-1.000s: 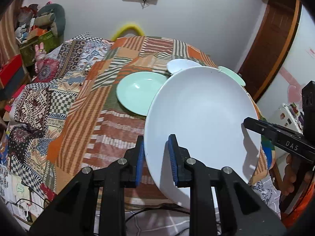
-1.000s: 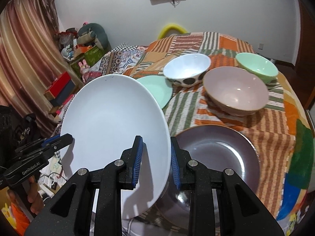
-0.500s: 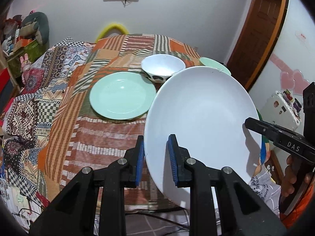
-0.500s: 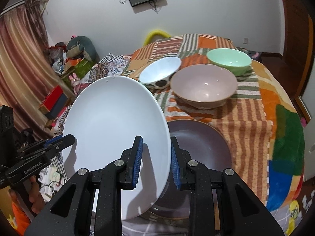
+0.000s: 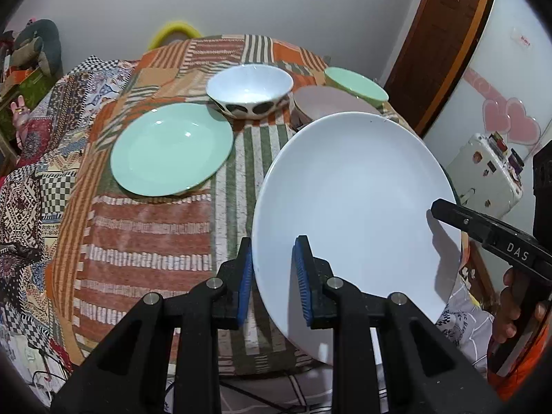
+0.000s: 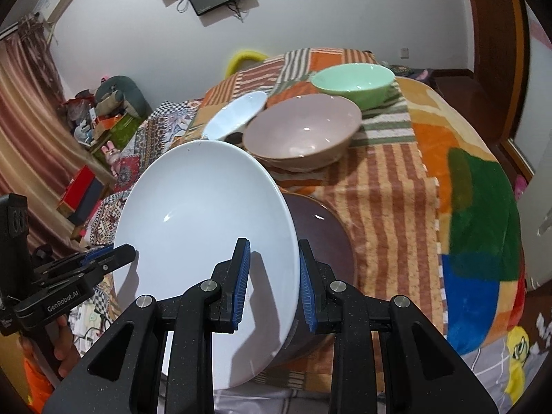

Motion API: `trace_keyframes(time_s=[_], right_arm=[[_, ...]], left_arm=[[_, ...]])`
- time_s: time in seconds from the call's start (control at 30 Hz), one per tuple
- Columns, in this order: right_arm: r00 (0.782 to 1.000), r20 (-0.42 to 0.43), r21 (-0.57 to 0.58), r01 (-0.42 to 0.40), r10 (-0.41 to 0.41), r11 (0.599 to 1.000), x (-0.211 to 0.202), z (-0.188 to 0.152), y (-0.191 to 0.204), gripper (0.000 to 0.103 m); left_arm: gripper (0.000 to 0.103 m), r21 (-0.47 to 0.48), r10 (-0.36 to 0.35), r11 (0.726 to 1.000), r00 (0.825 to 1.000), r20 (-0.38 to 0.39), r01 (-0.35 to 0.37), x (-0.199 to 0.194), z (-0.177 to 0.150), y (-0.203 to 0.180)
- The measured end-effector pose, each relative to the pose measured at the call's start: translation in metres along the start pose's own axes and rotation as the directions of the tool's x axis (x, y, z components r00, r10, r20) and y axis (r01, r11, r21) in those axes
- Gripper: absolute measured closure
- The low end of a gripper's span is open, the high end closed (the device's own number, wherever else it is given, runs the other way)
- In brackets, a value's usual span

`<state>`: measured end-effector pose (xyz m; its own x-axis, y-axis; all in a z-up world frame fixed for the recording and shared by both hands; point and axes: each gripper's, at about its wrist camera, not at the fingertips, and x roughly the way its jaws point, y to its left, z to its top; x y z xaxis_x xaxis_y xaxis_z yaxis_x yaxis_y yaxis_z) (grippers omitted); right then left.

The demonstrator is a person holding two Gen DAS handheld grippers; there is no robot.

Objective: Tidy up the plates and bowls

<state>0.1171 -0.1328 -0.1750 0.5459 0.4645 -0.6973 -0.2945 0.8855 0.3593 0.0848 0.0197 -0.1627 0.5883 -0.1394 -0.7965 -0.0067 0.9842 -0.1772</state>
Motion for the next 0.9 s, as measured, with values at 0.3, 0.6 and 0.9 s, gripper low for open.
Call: trace_keyframes(time_s=[0.3,0.6,0.9], right_arm=[[0.999,-0.040,0.034,0.014,-0.013,0.999,0.010,-0.005,-0.016,0.078],[0.996,-0.083,0.052,0.020,-0.016,0.998,0.022,-0.011,-0.017,0.078],[0.994,-0.101,0.062,0.036,-0.029,0.997,0.028,-0.011,-0.020,0.077]], left_arm=[[0.080,0.013,0.003,1.000,0.998,-0.068,-0.003,0.029,-0.001,-0.003],[0.080,0.006,0.007,1.000,0.993,-0.114,-0.006,0.050,-0.003,0.000],[0.079,0.002,-0.001,1.000,0.991,-0.137,0.001,0.066,0.001,0.001]])
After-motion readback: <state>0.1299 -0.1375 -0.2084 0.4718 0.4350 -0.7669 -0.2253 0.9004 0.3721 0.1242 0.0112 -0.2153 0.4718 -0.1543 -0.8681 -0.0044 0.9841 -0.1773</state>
